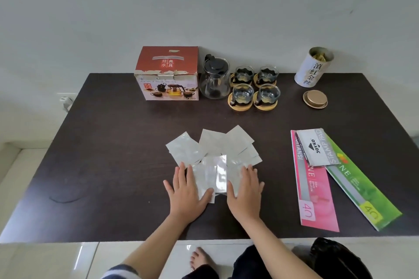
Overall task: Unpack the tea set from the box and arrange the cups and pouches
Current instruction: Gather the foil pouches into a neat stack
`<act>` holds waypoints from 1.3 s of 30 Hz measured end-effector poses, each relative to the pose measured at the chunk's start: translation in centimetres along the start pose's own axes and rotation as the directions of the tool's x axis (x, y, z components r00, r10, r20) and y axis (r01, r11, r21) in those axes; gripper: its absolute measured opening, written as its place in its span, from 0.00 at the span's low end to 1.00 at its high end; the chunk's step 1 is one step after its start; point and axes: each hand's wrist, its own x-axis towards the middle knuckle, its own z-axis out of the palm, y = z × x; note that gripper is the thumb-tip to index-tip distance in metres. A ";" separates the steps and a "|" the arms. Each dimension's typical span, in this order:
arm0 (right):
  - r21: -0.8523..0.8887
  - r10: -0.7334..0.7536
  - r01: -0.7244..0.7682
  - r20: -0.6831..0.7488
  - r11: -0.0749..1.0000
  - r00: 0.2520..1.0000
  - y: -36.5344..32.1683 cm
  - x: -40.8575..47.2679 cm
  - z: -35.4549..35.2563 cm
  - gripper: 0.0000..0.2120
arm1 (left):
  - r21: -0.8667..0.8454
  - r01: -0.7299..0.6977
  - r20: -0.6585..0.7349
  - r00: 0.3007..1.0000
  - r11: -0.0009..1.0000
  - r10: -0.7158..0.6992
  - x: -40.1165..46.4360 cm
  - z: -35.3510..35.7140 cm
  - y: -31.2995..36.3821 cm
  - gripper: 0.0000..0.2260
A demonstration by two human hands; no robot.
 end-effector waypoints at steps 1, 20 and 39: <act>0.093 -0.024 0.024 0.003 0.995 1.000 -0.2 -0.1 -0.1 0.28 | -0.041 -0.004 -0.007 1.000 0.999 0.004 0.0 0.1 0.3 0.44; 0.119 0.031 -0.032 0.008 0.992 0.999 -0.5 5.0 -1.1 0.32 | -0.063 0.081 -0.073 0.994 0.995 -0.085 1.7 -0.3 -0.5 0.43; -0.171 -0.107 0.143 0.201 0.975 0.974 0.1 -2.1 -0.4 0.65 | -0.205 0.100 -0.096 0.988 0.974 -0.122 5.9 -3.2 -1.6 0.33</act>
